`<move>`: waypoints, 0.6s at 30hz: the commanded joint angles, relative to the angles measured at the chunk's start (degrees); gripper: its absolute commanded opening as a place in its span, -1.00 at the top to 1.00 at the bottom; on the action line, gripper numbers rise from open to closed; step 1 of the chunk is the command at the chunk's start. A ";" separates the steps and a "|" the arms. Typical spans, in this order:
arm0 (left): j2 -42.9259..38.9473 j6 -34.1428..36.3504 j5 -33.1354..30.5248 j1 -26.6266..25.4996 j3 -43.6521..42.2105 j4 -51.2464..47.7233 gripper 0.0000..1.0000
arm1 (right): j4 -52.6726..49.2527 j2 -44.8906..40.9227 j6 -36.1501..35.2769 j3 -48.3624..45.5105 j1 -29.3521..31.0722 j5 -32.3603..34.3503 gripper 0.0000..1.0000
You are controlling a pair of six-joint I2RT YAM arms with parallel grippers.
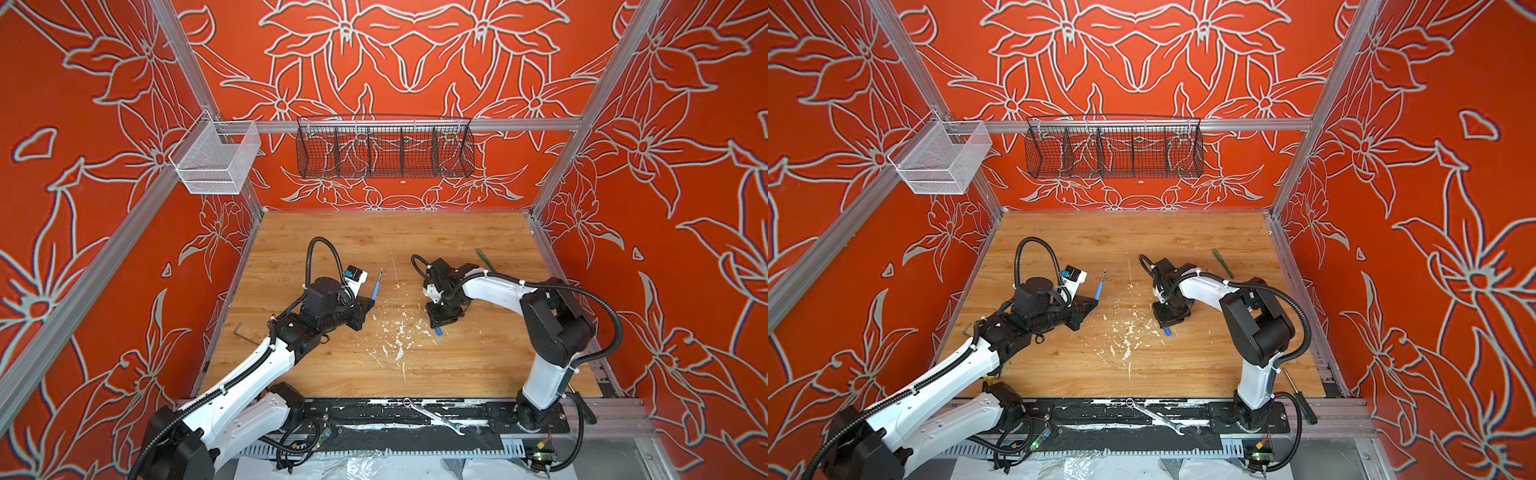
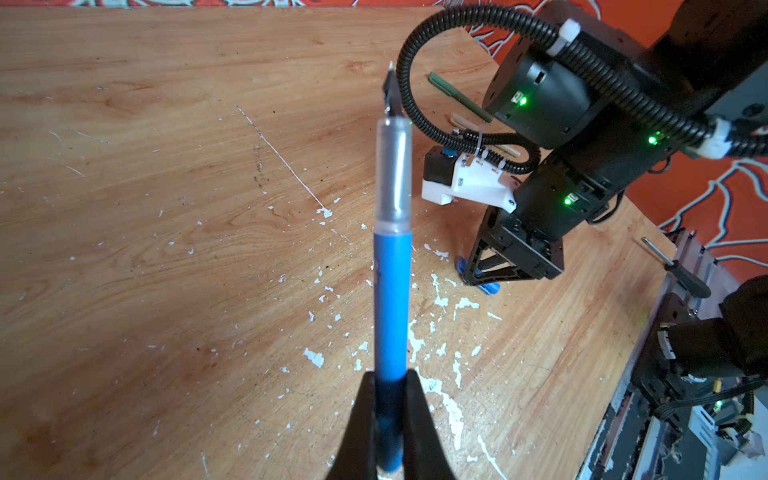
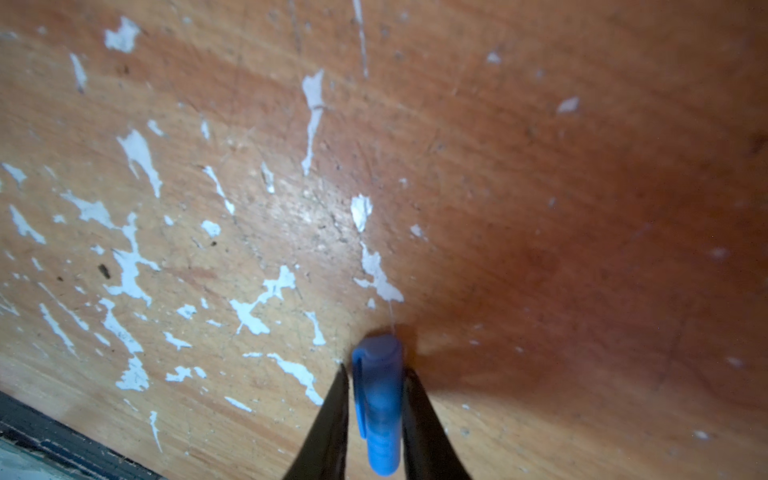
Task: Insert the pens into the pen caps
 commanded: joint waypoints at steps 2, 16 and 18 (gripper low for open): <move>-0.92 0.08 0.81 -0.16 -0.50 0.68 1.00 | -1.58 1.50 0.92 1.27 0.48 1.04 0.59; -3.94 -0.39 2.54 -0.16 -2.11 3.13 1.00 | 3.65 -7.60 3.06 -0.74 0.52 2.86 0.84; -4.10 -0.58 3.41 -0.16 -2.47 3.91 1.00 | 5.91 -10.61 3.67 -1.93 0.49 3.31 0.87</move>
